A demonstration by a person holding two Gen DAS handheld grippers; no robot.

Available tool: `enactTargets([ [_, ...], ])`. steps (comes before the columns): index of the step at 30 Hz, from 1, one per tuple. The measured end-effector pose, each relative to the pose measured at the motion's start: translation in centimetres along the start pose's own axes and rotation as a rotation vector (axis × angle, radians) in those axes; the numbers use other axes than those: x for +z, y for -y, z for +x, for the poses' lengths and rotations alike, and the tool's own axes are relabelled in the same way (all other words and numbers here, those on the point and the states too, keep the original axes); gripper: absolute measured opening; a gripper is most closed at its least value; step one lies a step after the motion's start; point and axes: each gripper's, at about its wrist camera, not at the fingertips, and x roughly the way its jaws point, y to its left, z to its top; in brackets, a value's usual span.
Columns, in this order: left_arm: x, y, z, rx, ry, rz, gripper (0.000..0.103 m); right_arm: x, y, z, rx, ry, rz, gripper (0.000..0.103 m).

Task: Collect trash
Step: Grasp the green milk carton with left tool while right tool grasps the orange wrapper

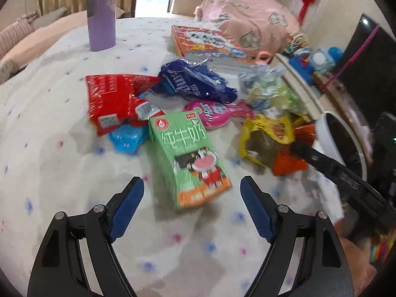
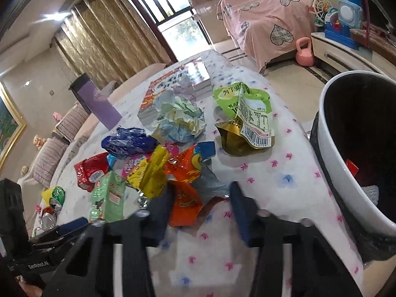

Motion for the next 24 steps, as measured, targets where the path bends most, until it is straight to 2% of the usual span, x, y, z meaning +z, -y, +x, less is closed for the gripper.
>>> enactTargets([
  [2,0.4,0.0,1.1,0.037,-0.013,-0.005,0.081,0.0,-0.1,0.2,-0.002,-0.004,-0.011,0.024],
  [3,0.4,-0.1,1.3,0.039,-0.015,-0.007,0.071,0.0,-0.2,0.1,-0.006,-0.006,-0.019,0.016],
  [4,0.4,-0.2,1.4,0.040,-0.014,-0.005,0.054,-0.1,-0.4,0.0,-0.008,-0.004,-0.028,0.014],
  [6,0.3,-0.2,1.1,0.044,-0.001,0.010,0.049,-0.3,-0.5,-0.5,-0.010,0.002,-0.040,0.009],
  [10,-0.3,-0.3,-0.2,-0.017,0.020,0.008,0.048,-1.0,-0.3,-2.4,0.000,0.024,-0.032,0.008],
  [13,-0.9,0.8,-1.7,-0.053,0.044,0.044,0.048,-1.4,0.1,-3.8,0.005,0.039,-0.019,0.007],
  [19,-1.2,4.4,-4.3,-0.141,0.083,0.128,0.048,-2.1,1.4,-7.3,-0.005,0.084,0.010,0.007],
  [24,-1.2,7.9,-4.8,-0.196,0.084,0.206,0.048,-2.1,3.5,-10.4,-0.039,0.132,0.048,0.007],
])
